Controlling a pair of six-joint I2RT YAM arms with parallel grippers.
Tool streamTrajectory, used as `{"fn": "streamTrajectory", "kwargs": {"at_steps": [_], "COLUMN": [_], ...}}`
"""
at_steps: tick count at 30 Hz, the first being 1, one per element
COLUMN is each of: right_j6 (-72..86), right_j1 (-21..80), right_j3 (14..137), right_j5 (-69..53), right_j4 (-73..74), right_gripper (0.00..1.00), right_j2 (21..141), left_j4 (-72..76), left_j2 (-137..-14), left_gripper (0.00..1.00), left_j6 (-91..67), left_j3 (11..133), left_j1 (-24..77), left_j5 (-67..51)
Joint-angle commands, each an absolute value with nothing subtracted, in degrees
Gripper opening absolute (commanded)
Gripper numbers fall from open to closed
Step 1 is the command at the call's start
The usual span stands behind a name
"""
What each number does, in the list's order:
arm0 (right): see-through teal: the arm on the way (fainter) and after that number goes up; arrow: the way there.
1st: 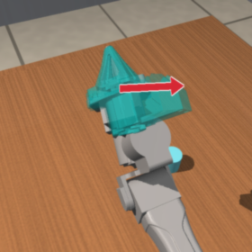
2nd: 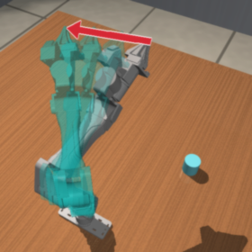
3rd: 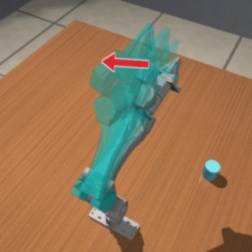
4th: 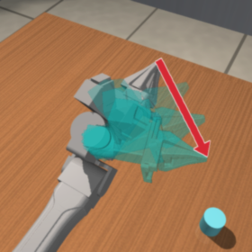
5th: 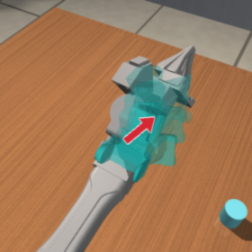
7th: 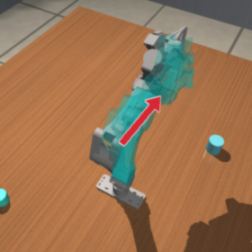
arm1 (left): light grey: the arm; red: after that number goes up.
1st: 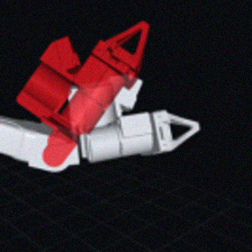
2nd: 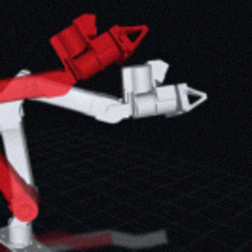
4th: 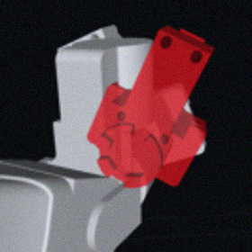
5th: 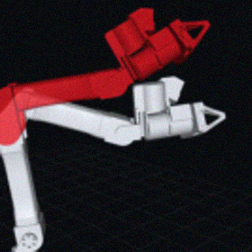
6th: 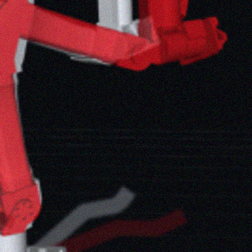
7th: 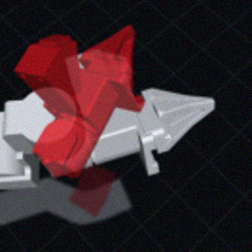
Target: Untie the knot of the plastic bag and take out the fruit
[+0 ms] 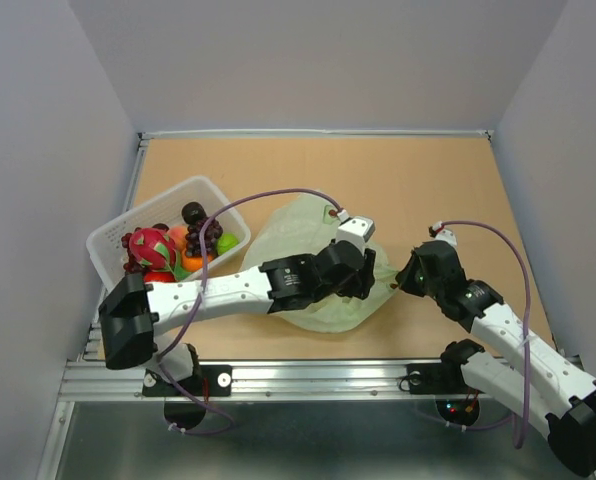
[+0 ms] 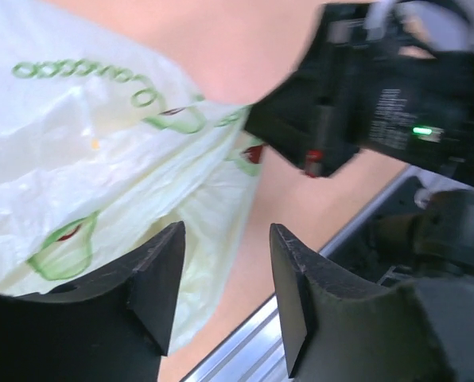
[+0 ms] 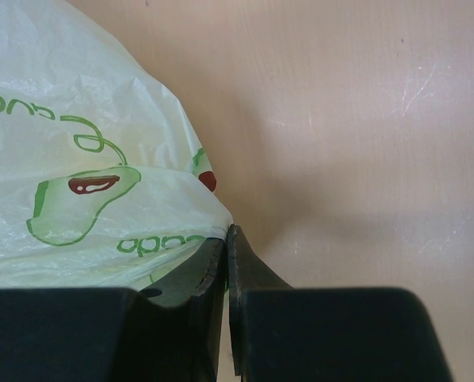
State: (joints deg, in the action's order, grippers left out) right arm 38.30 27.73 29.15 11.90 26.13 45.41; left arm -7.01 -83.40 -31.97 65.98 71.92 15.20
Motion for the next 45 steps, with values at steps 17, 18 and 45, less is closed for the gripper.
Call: {"fn": "streamTrajectory", "kwargs": {"at_steps": [17,18,45], "right_j6": [37.3,37.2,36.7], "right_j1": [27.5,27.5,27.5], "right_j3": [28.4,28.3,27.2], "right_j5": [10.4,10.2,6.2], "right_j4": [23.6,23.6,23.6], "right_gripper": [0.10,0.10,0.10], "right_j2": [44.1,44.2,44.9], "left_j4": [-10.2,-9.8,-0.3], "left_j2": [-88.9,-89.0,-111.1], "left_gripper": [0.60,0.61,0.88], "left_j6": [-41.0,-41.0,-33.8], "left_j3": [66.4,66.7,75.2], "left_j1": [63.9,63.7,61.5], "left_j5": [23.2,23.3,19.4]}}
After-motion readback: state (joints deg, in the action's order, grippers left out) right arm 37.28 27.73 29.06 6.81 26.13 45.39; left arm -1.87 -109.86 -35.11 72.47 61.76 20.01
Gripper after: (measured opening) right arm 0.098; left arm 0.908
